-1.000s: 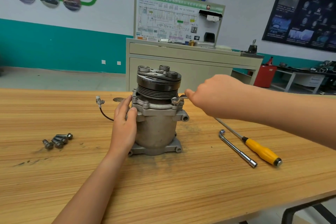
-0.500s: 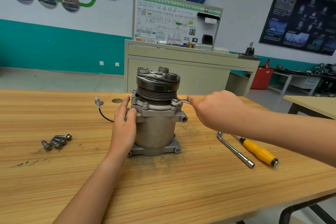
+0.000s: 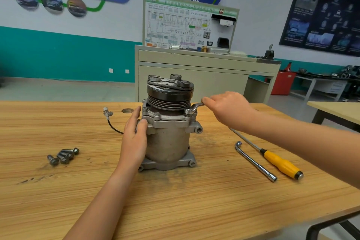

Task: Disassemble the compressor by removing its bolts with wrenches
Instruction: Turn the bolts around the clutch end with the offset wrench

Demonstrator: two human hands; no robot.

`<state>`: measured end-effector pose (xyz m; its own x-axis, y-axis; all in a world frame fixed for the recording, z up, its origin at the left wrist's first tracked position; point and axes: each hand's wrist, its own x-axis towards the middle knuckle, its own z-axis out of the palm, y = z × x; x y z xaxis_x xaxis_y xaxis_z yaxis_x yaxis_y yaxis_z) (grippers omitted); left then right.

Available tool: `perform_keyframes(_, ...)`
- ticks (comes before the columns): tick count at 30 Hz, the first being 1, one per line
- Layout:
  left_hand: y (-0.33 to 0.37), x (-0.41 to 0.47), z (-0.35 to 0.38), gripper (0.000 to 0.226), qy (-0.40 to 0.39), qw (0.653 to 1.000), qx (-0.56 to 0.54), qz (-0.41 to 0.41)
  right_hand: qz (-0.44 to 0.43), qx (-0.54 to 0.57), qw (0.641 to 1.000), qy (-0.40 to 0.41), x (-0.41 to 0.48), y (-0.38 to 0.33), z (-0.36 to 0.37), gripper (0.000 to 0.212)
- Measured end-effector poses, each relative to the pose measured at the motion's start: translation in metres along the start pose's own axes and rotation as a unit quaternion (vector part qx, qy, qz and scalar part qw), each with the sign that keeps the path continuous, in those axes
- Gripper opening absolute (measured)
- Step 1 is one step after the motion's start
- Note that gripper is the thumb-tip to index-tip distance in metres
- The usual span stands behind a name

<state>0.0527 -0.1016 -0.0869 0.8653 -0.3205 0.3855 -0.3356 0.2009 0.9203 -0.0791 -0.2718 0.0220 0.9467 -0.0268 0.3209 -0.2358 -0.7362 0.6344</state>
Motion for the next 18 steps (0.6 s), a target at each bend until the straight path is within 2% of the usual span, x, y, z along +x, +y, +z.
perform_keyframes(3, -0.001, 0.000, 0.000, 0.042, -0.002, 1.000, 0.012, 0.008, -0.011, 0.051, 0.988, 0.144, 0.015, -0.002, 0.012, 0.027)
perform_keyframes(6, -0.001, 0.001, -0.001, 0.042, 0.001, 0.999, 0.030, 0.016, -0.027, 0.073, 0.984, 0.163, 0.023, -0.007, 0.015, 0.026)
perform_keyframes(8, -0.001, 0.000, -0.001, 0.042, 0.004, 0.999, 0.034, 0.017, 0.017, 0.147, 0.969, 0.196, 0.017, -0.008, 0.012, 0.020)
perform_keyframes(11, 0.000, 0.000, -0.001, 0.042, 0.006, 0.999, 0.031, 0.023, 0.118, 0.305, 0.910, 0.255, -0.006, -0.011, -0.001, 0.027)
perform_keyframes(14, 0.000, 0.000, -0.001, 0.043, 0.008, 0.999, 0.034, 0.023, 0.089, 0.293, 0.925, 0.223, -0.033, -0.020, -0.014, 0.038)
perform_keyframes(18, 0.000, -0.001, -0.001, 0.043, 0.011, 0.999, 0.038, 0.019, 0.108, 0.209, 0.967, 0.093, -0.050, -0.028, -0.022, 0.048)
